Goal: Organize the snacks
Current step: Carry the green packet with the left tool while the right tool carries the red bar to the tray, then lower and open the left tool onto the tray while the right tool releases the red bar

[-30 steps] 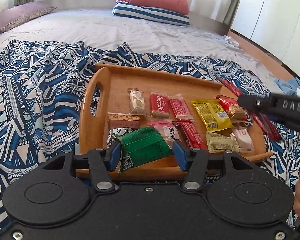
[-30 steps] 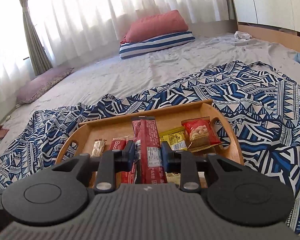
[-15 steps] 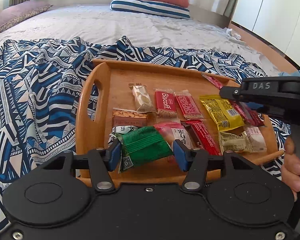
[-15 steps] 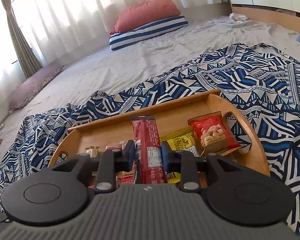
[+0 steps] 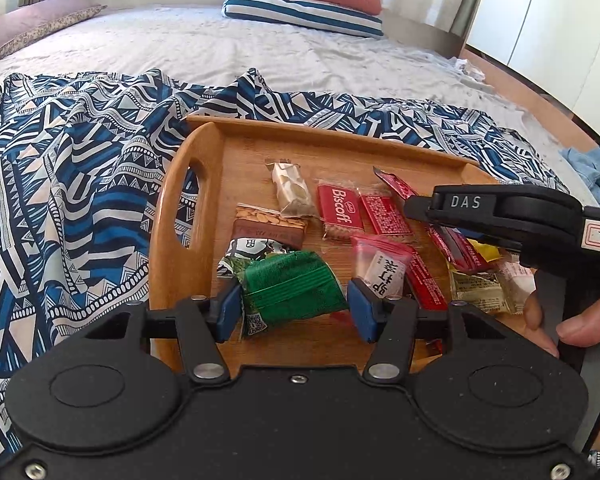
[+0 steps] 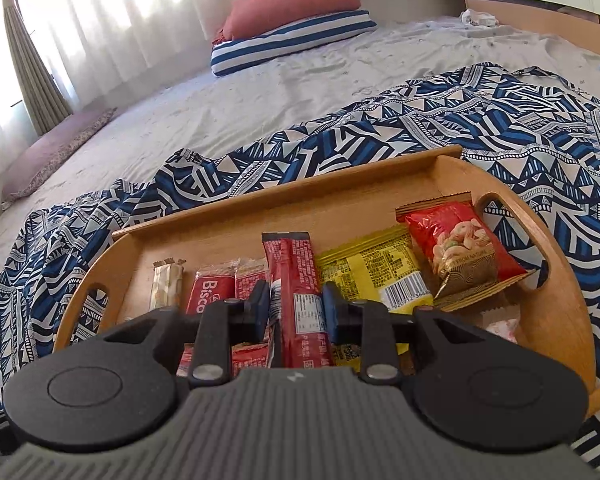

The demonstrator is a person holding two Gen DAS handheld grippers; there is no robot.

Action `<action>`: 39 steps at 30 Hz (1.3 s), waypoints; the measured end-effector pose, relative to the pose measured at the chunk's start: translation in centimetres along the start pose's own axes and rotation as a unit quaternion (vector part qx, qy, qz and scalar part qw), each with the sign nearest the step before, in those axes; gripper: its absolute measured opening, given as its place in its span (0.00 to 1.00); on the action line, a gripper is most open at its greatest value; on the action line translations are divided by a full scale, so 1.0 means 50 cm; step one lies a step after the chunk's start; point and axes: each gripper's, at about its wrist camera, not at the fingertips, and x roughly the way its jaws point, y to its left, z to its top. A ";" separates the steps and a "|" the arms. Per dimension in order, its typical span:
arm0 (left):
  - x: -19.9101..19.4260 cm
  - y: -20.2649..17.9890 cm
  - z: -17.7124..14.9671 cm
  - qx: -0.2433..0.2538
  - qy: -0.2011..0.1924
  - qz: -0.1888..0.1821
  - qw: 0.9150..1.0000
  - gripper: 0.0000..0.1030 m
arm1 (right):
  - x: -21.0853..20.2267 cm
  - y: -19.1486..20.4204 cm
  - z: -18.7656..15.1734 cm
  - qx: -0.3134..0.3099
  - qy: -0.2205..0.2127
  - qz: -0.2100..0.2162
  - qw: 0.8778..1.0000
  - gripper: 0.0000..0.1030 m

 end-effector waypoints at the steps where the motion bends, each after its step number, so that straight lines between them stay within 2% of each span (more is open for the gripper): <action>1: 0.001 0.000 0.000 0.002 -0.001 0.001 1.000 0.52 | 0.002 0.003 -0.001 -0.002 0.000 -0.001 1.000 0.33; 23: 0.022 -0.003 0.005 0.018 -0.010 0.016 1.000 0.53 | 0.033 0.006 -0.006 -0.009 -0.004 0.013 1.000 0.33; 32: 0.023 -0.007 0.002 0.024 -0.013 0.022 0.999 0.54 | 0.022 0.002 -0.006 -0.012 -0.009 0.021 1.000 0.42; 34: 0.022 -0.008 0.001 0.024 -0.013 0.023 0.999 0.55 | 0.015 0.000 -0.005 -0.011 -0.012 0.025 1.000 0.53; 38: 0.020 -0.009 0.000 0.027 -0.011 0.026 0.999 0.57 | -0.003 0.004 -0.003 -0.024 -0.015 0.019 0.999 0.50; 39: 0.019 -0.009 0.000 0.027 -0.011 0.027 0.999 0.57 | -0.006 0.006 -0.003 -0.032 -0.012 0.015 0.999 0.35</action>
